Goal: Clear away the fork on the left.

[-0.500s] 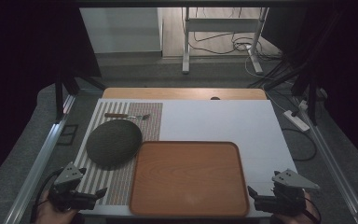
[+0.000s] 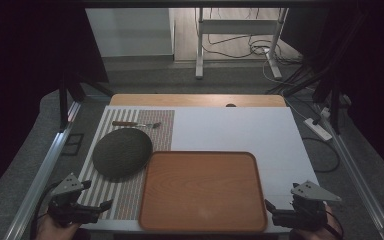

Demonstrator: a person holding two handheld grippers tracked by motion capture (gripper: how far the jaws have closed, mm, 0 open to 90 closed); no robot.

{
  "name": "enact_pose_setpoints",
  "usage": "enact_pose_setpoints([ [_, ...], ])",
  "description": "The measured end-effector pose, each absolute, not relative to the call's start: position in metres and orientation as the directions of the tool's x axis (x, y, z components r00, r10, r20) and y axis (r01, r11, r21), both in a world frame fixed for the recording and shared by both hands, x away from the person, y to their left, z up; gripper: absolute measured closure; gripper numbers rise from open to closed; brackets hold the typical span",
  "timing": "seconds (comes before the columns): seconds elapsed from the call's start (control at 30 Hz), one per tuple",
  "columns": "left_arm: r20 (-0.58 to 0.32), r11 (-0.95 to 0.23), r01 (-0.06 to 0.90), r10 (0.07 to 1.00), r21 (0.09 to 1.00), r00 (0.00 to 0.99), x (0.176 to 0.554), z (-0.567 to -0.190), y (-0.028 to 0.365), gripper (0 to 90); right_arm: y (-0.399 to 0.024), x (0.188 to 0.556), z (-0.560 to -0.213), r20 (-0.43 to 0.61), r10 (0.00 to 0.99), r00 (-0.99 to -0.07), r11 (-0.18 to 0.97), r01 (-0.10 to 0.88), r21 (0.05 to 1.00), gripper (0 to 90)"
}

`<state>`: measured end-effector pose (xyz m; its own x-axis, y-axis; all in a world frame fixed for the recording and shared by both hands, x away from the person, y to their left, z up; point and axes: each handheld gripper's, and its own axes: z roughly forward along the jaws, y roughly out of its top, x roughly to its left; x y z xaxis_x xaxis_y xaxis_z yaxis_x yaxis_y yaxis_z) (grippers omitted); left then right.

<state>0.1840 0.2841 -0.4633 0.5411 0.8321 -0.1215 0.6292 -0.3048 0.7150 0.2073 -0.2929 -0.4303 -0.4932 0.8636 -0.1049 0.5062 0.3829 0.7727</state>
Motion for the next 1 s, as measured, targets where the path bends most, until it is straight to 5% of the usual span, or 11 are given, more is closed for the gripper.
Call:
enact_pose_setpoints([
  [1.0,-0.109,-0.319,0.600,0.816,0.733,0.567,0.1908,-0.4594,0.2798,0.0,-0.2912,0.2075,-0.4308,-0.118,0.858,-0.500,0.400,0.505,0.765,1.9],
])
